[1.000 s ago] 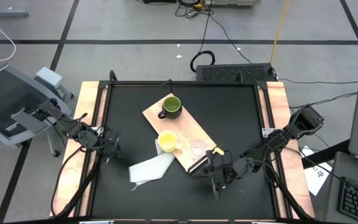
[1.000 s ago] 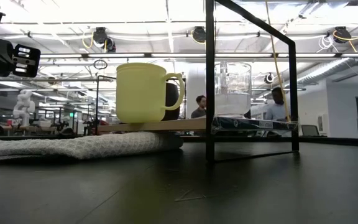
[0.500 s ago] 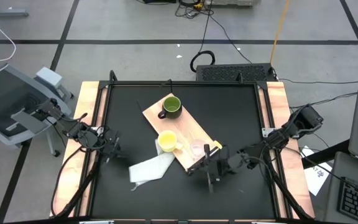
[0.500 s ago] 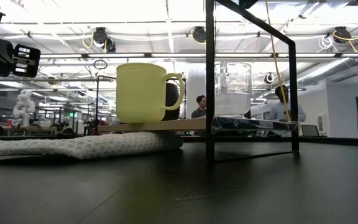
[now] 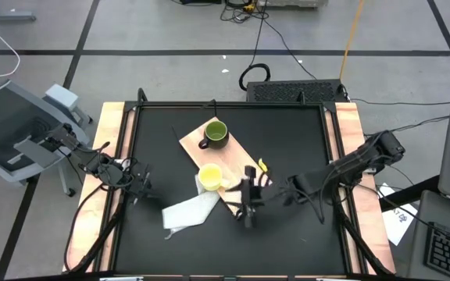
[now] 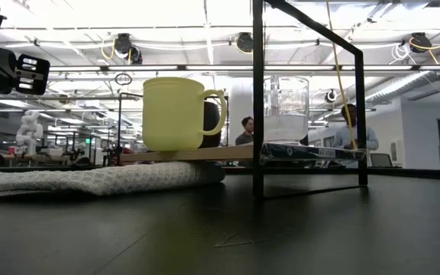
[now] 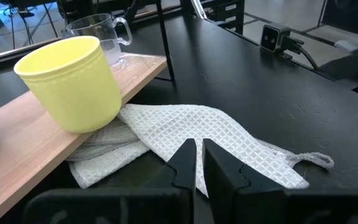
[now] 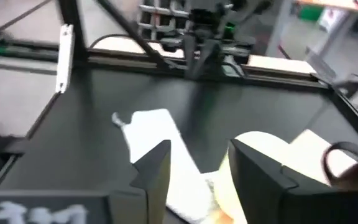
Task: Stack small to large cups/mugs on shelf
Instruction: Adjust all the mugs
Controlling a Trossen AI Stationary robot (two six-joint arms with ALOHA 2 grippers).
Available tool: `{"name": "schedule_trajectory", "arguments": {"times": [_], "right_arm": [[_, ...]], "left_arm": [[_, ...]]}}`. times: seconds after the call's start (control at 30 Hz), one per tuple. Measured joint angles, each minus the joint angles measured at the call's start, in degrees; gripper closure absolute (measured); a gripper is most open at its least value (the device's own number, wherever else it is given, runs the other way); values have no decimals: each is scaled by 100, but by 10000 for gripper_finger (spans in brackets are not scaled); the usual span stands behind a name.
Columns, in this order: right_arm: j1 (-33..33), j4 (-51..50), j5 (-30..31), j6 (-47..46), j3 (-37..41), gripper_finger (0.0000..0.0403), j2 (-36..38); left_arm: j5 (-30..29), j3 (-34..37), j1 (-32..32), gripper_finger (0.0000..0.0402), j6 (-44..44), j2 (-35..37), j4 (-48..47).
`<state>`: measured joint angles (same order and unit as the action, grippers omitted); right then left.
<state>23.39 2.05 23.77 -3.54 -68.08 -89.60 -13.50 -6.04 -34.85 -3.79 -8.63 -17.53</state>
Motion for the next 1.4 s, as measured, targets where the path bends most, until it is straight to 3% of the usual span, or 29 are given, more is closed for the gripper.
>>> {"name": "schedule_trajectory", "arguments": {"times": [0.23, 0.57, 0.7, 1.13, 1.4], "right_arm": [[-552, -1643, -316, -923, -932, 226, 2], [-997, -1906, -937, -1100, -1394, 225, -189], [-1157, -2205, -1383, -1074, -1856, 225, -583], [-1888, -4923, -1416, -1245, -4539, 225, -2067], [-2239, -6154, -2083, -1557, -5608, 225, -2697]], "left_arm": [[0, 0, 0, 371, 0, 0, 0], [2, -2, 0, 371, 0, -1, 1], [2, -2, 0, 371, 0, 1, 1], [2, -2, 0, 371, -3, 0, 1], [2, -2, 0, 371, -3, -1, 3]]}}
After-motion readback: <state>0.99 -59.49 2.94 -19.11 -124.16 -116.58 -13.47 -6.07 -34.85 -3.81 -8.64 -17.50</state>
